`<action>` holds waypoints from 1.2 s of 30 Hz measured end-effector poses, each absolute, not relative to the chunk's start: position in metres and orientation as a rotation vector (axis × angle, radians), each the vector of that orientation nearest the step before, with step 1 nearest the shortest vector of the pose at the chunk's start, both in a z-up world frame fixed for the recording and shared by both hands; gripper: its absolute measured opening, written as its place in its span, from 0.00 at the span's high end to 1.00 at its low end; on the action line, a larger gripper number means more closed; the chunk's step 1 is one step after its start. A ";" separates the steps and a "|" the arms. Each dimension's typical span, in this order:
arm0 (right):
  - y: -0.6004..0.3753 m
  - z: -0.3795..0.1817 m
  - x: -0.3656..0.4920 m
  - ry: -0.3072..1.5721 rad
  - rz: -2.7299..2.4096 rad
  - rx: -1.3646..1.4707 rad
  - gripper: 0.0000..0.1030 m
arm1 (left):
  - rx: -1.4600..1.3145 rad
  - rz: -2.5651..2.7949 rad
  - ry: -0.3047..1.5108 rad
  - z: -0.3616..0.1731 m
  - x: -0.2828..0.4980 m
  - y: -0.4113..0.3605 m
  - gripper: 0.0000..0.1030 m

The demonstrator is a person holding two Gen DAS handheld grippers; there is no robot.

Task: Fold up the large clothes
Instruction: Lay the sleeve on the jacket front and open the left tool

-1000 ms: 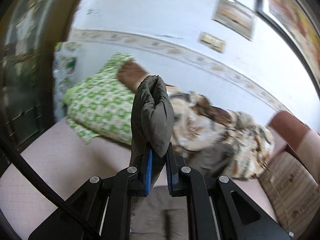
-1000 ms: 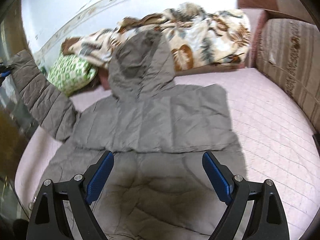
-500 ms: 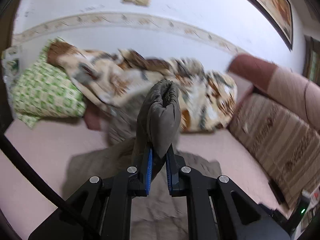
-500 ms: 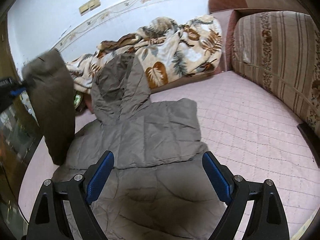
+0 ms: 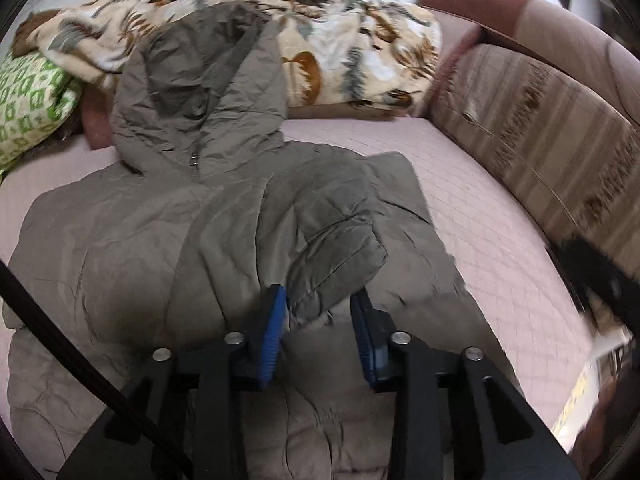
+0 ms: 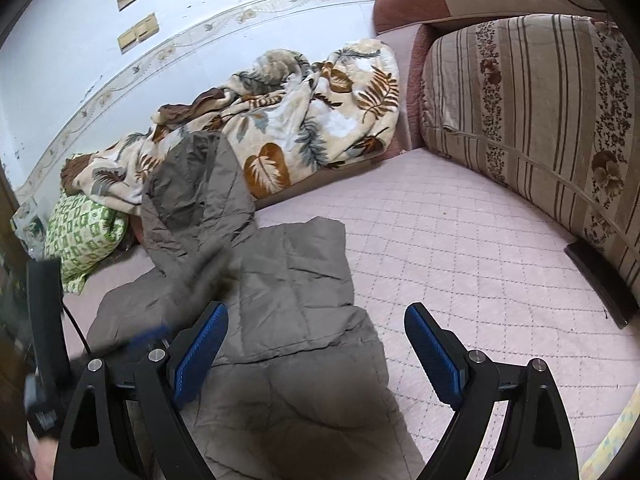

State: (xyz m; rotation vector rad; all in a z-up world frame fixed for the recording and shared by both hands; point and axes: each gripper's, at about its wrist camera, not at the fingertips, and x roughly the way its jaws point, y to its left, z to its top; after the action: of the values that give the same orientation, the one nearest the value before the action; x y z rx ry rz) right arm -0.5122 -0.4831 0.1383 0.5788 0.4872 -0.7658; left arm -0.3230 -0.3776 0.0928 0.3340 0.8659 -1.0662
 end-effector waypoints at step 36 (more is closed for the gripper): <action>-0.465 0.047 -0.344 0.900 -0.631 0.379 0.40 | 0.348 -0.541 0.779 0.038 -0.147 -0.261 0.42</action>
State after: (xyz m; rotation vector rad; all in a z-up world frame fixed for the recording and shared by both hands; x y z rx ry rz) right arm -0.3439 -0.4648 0.0475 0.3794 0.9004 -0.6313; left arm -0.1466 -0.2615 0.0381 0.3483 0.7785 -0.5414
